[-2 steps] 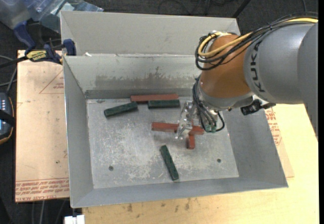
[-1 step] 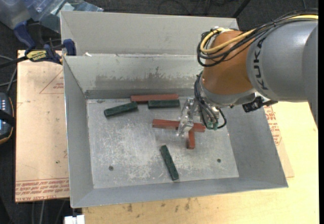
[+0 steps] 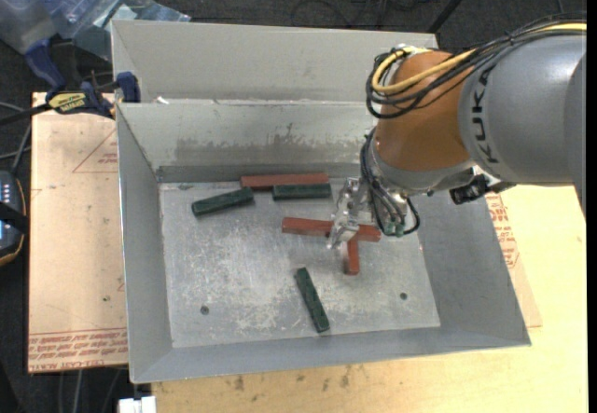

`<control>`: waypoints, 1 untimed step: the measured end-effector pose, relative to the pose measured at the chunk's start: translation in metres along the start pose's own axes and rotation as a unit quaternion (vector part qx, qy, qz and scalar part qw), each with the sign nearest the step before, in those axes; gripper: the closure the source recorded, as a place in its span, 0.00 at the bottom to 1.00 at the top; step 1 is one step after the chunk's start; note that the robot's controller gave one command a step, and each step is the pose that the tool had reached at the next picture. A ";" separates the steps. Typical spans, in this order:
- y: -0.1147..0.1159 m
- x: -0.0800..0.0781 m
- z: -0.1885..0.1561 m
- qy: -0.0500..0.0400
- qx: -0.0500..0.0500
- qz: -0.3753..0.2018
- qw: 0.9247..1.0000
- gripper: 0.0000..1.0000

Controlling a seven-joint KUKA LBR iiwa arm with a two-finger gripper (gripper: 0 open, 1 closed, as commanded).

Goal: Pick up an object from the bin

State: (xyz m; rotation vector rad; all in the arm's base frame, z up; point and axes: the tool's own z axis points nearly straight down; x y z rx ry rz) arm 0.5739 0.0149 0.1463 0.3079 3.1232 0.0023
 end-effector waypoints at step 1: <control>0.000 0.001 -0.011 0.002 0.000 0.000 1.000 1.00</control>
Offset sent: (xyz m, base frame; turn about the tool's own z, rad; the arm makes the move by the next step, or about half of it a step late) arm 0.0000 0.0001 0.0276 0.0000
